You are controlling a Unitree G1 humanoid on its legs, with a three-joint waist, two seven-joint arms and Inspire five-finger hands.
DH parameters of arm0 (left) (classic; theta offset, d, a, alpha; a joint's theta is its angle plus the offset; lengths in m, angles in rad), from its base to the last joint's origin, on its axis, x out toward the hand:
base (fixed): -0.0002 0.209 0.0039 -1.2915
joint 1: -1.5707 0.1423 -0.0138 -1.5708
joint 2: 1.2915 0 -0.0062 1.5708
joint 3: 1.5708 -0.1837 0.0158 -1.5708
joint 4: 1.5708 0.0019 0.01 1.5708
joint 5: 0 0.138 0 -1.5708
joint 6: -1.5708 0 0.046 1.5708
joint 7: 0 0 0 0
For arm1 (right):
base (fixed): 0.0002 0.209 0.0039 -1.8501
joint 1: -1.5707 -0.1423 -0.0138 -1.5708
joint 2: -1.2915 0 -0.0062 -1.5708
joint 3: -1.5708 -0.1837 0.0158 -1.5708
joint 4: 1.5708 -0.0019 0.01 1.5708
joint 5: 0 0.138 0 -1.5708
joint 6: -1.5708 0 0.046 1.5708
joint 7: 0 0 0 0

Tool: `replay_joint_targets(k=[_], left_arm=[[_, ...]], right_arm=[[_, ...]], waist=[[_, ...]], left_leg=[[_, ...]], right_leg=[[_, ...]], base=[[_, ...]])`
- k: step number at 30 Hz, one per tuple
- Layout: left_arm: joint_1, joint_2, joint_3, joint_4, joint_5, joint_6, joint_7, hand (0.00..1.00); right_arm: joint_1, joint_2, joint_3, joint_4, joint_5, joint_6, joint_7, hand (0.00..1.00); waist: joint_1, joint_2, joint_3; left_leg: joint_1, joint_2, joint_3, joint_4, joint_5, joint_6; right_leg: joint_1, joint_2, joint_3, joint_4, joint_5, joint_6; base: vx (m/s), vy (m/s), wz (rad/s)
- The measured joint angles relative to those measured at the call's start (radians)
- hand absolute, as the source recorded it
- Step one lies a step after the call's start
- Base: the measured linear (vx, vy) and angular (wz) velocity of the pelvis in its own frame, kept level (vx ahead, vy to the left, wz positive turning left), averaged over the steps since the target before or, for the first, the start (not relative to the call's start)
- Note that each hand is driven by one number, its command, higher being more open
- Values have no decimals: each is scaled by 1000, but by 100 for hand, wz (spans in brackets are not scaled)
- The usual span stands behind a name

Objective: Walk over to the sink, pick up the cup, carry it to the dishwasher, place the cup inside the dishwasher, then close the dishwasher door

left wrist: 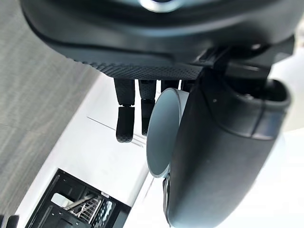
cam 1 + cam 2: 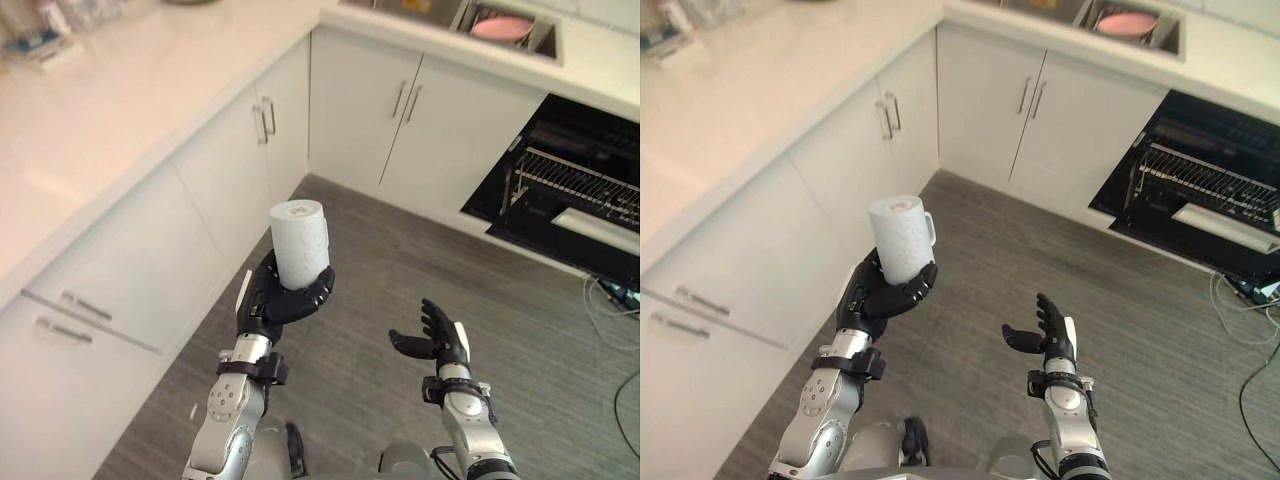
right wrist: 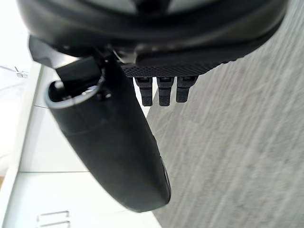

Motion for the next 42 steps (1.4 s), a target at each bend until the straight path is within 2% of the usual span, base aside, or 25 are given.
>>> replay_joint_targets(k=[4,5,6,7,8,9,12,13,15,17,19,20,21,22,23,25,26,29,30,33,37,39,40,41,42], left_arm=[[-5,13,-30,2,0,0,-1,30],[-11,15,-30,4,0,0,-1,30],[-12,18,-31,9,0,1,-1,30],[-11,15,-34,19,0,2,-1,30],[-9,2,-38,37,1,10,-2,30],[-16,-3,-39,44,2,11,-5,30],[-31,-52,-24,83,3,14,-6,30],[-26,-56,-29,92,3,14,-6,30],[-7,-55,-32,93,4,14,-15,30],[4,-57,-27,91,4,14,-23,30],[15,-57,-20,91,6,14,-23,30],[27,-61,-14,90,11,15,-23,30],[30,-70,-13,89,11,15,-23,30],[31,-74,-9,85,12,14,-22,30],[34,-74,-10,85,12,15,-21,30],[28,-66,10,56,13,15,-16,30],[26,-64,12,47,14,15,-12,30],[36,-32,8,43,22,26,-2,30],[39,-26,7,43,22,28,-2,30],[44,-24,9,16,22,27,0,30],[31,-25,8,-18,22,22,1,30],[20,-24,7,-13,22,22,0,30],[21,-22,7,-11,22,22,0,30],[11,-37,4,22,22,17,-8,30],[8,-49,1,35,22,19,-6,30]], right_arm=[[-7,1,3,0,-1,1,-1,90],[-11,-2,10,-1,-2,1,-3,90],[-8,-6,18,-1,-3,1,-4,90],[-1,-11,19,-1,-5,2,-3,90],[5,-25,16,-2,-15,13,-2,90],[6,-29,15,-6,-22,16,-1,90],[38,-43,7,-66,-23,18,0,90],[50,-43,7,-95,-22,18,-2,90],[53,-45,6,-133,-21,5,-7,90],[31,-45,6,-147,-18,-10,-12,90],[28,-42,17,-143,-18,-10,-13,90],[27,-44,18,-135,-18,-10,-13,90],[27,-46,18,-129,-18,-10,-15,90],[26,-49,17,-121,-18,-10,-17,90],[27,-49,20,-111,-17,-9,-18,90],[33,-20,20,-95,-17,-5,-19,90],[32,-16,20,-95,-17,-5,-19,90],[32,13,20,-89,-19,-3,-11,90],[32,20,22,-81,-20,-1,-9,90],[18,24,40,-78,-20,0,-2,90],[-50,25,41,-77,-20,0,0,90],[-59,20,42,-79,-20,0,0,90],[-47,16,48,-90,-20,1,-1,90],[-29,-16,59,-107,-20,0,-1,90],[-28,-25,61,-108,-20,2,0,90]], waist=[[-28,5,-2],[-28,-3,-10],[-35,-11,-21],[-49,-6,-32],[-58,39,-60],[-60,50,-63],[-47,77,-58],[-34,82,-56],[-26,79,-55],[1,82,-55],[20,78,-52],[22,76,-51],[23,79,-53],[25,99,-59],[27,101,-61],[13,39,-61],[15,30,-58],[18,16,-52],[13,14,-51],[13,16,-58],[0,21,-56],[-2,25,-54],[-3,8,-64],[-12,45,-75],[-12,61,-83]], left_leg=[[161,-11,62,-154,-5,-47],[226,-22,104,-194,-27,-89],[267,-34,117,-203,-45,-118],[289,-33,116,-207,-54,-133],[307,-2,119,-188,-59,-143],[299,23,114,-133,-59,-143],[138,171,42,435,61,-188],[62,214,3,638,48,-182],[-57,224,-41,762,21,-146],[-211,220,-67,692,-14,-95],[-284,174,-146,503,-21,-98],[-306,114,-236,275,2,-124],[-304,98,-267,160,41,-135],[-287,94,-284,50,161,-150],[-264,89,-270,31,237,-127],[-264,29,-221,84,184,-60],[-265,23,-204,103,159,-51],[-155,-18,-127,83,81,-14],[-87,-28,-106,42,71,-6],[21,-23,-64,-62,71,-8],[105,14,19,-147,61,-35],[156,40,52,-159,38,-83],[200,33,65,-162,8,-133],[233,62,58,-141,-42,-166],[229,89,55,-110,-46,-173]], right_leg=[[-77,46,-262,-425,-2,-57],[-94,124,-316,-653,95,-98],[-100,157,-301,-713,191,-179],[-95,168,-272,-711,277,-222],[-105,189,-256,-649,284,-211],[-104,198,-250,-617,257,-208],[22,268,-202,-634,176,-205],[114,305,-168,-705,176,-205],[228,315,-114,-787,175,-195],[307,303,-15,-844,157,-158],[342,278,50,-847,135,-120],[357,244,96,-838,107,-76],[360,234,114,-829,93,-55],[363,230,139,-809,66,-18],[371,222,157,-800,55,-10],[381,140,180,-781,19,36],[367,125,183,-749,7,48],[210,10,121,-332,7,90],[174,-34,54,-200,-7,66],[103,-55,-107,-145,-52,-8],[-18,3,-295,-432,-53,-59],[-38,68,-310,-627,52,-75],[-27,86,-311,-744,184,-100],[-27,103,-294,-688,255,-147],[-28,114,-288,-669,230,-148]], base=[[506,75,-49],[576,37,-74],[617,38,-58],[689,40,-41],[570,20,-32],[684,-9,-51],[682,-15,-53],[477,100,-63],[493,138,-67],[386,207,-95],[382,348,-102],[404,447,-94],[325,403,-82],[199,255,-59],[393,416,-54],[487,432,-31],[365,290,-50],[326,255,-50],[440,210,-33],[329,82,-44],[386,-12,-60],[407,-84,-55],[484,-119,-33],[508,-112,-32],[497,-112,-17]])
